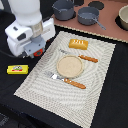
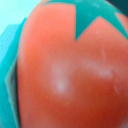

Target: Interact with the objects in diverse but meaningful ways.

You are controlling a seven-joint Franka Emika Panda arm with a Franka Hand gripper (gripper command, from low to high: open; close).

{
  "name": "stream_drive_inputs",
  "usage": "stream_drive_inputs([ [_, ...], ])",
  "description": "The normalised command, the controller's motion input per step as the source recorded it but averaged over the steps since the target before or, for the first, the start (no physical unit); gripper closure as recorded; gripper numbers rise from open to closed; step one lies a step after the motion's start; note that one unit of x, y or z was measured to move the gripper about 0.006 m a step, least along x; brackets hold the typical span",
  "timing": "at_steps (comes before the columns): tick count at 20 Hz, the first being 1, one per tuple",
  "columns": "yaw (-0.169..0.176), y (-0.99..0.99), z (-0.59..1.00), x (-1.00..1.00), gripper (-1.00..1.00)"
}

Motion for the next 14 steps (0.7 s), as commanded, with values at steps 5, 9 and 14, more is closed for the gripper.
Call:
stream_drive_inputs([
  [5,-0.054,0.12,0.67,0.94,1.0],
  [9,-0.04,0.05,0.54,1.0,1.0],
  [14,-0.067,-0.03,0.08,1.0,1.0],
])
